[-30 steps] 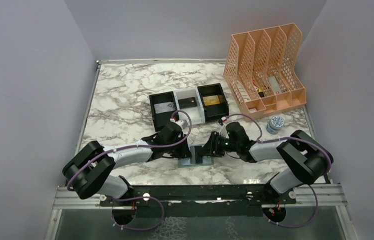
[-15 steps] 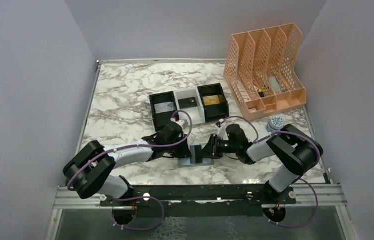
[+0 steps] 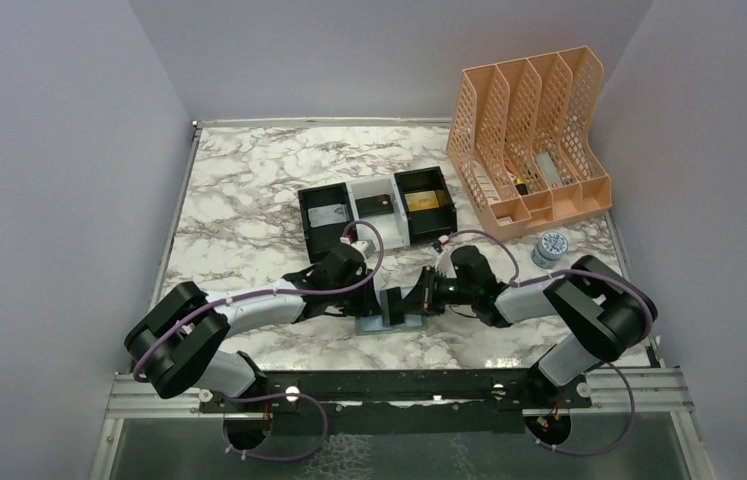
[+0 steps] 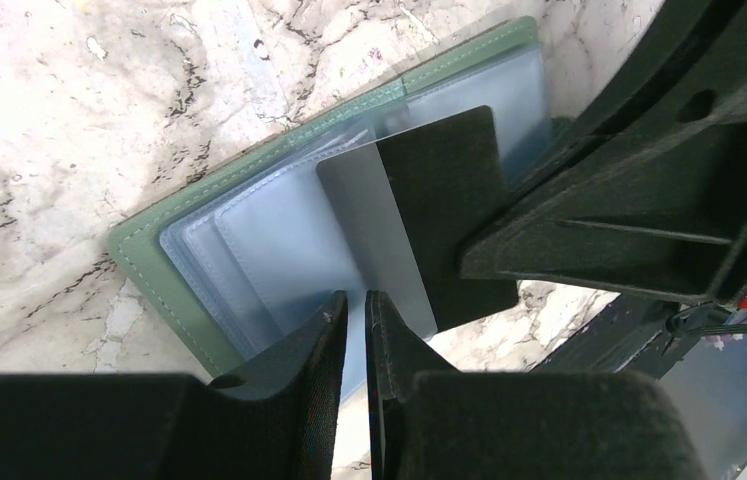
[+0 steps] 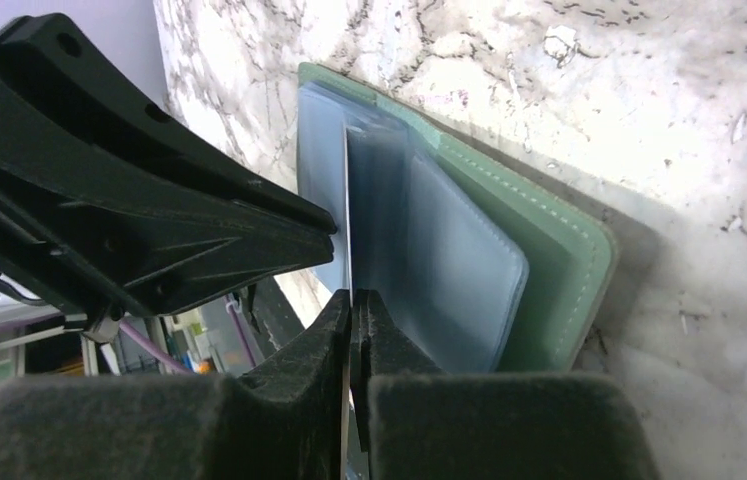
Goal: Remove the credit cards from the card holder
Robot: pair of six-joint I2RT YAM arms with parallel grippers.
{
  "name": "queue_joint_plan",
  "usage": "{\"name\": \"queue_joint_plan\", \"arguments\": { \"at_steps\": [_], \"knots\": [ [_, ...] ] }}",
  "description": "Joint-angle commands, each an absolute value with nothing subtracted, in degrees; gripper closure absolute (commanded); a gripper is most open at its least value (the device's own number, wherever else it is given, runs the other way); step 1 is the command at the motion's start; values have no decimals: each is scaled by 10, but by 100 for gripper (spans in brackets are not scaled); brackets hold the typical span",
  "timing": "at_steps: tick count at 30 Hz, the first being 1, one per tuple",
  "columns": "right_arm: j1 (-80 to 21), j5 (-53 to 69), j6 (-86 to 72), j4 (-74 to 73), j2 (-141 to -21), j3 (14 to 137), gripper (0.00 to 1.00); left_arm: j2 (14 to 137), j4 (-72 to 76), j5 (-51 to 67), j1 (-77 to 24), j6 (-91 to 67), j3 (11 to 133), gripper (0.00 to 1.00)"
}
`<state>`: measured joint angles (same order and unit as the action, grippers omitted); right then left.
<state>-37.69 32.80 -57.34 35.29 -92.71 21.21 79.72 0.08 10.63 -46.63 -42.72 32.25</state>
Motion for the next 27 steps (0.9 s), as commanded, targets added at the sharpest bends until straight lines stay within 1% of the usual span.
{"name": "queue_joint_plan", "arguments": {
  "at_steps": [1, 5, 9, 11, 14, 17, 24, 27],
  "knots": [
    [-376, 252, -546, 261, -864, 223, 97, 795, -67, 77, -470, -411, 312, 83],
    [-372, 229, -517, 204, -820, 229, 99, 793, -69, 73, -470, -412, 311, 83],
    [-372, 209, -493, 157, -782, 234, 99, 788, -68, 74, -470, -411, 316, 82],
    [-372, 207, -484, 157, -761, 228, 99, 778, -67, 74, -471, -408, 318, 81],
    [-372, 210, -478, 184, -730, 211, 99, 753, -66, 70, -472, -408, 316, 76],
    [-372, 214, -470, 203, -709, 199, 99, 726, -60, 65, -472, -412, 311, 73],
    [-371, 235, -444, 260, -673, 168, 99, 679, -57, 53, -472, -421, 307, 61],
    [-372, 240, -422, 275, -653, 159, 99, 659, -66, 36, -472, -412, 310, 46]
  ]
}}
